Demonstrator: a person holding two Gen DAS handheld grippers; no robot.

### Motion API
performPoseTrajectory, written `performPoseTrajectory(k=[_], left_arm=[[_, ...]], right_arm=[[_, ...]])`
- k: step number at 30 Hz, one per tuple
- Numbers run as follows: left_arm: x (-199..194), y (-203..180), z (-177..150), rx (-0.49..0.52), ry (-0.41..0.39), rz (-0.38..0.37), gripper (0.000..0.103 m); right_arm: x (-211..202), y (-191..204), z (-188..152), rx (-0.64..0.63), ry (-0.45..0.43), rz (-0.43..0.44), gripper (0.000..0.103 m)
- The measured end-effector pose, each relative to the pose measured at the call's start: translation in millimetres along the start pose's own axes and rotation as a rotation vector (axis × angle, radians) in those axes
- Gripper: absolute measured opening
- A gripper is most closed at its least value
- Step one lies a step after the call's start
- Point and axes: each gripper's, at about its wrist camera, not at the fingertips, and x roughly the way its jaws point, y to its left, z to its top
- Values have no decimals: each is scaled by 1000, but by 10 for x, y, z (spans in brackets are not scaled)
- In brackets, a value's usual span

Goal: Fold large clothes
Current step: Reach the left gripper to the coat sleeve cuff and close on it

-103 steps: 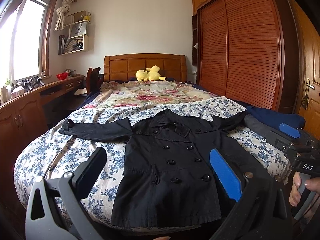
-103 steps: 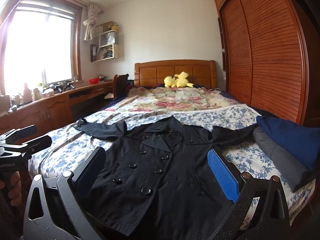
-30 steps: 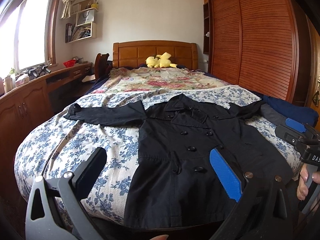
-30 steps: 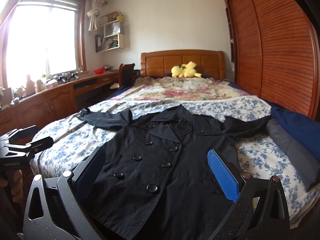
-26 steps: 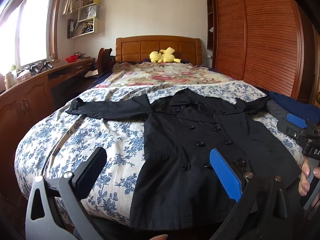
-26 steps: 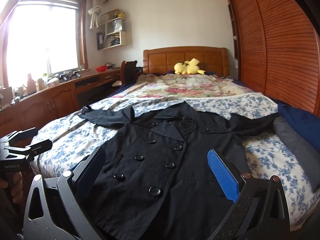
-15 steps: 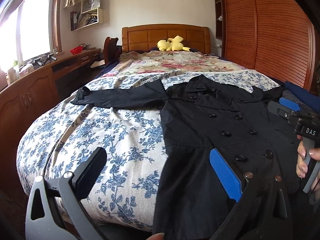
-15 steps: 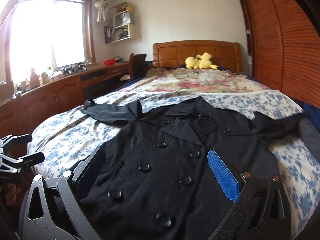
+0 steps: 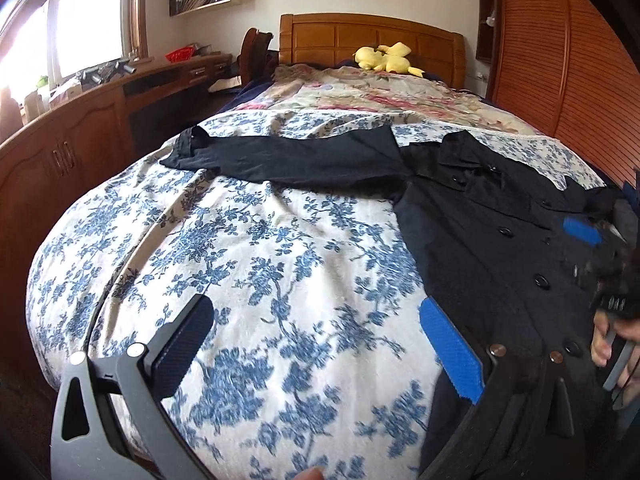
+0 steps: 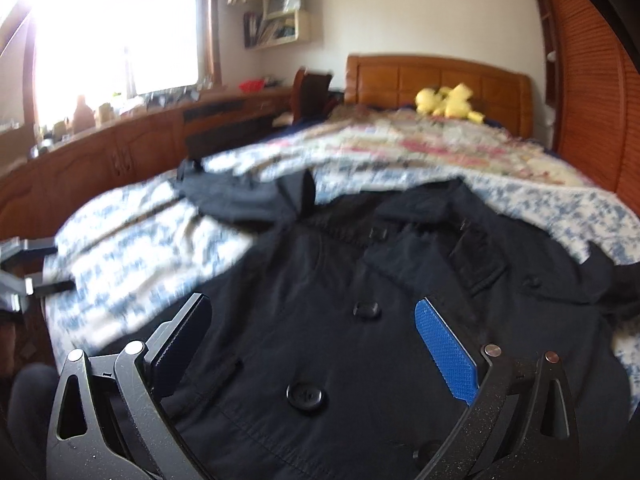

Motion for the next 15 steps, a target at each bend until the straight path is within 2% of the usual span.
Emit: performPoseTrajectory(k=[2,6,11,15], left_arm=[[130,83,48,-16,15,-16,103],[503,229,178,-40,91,-49,103],[927,390,357,-77,146,-84,103],[1262,514,539,-105,176,-80,103]], right_arm=[[65,30,-40,-14,23,10,103],[43,45,-84,-18,14,18,103],[70,1,-99,3,24,22,103],[92,-11,-101,10,33,24,103]])
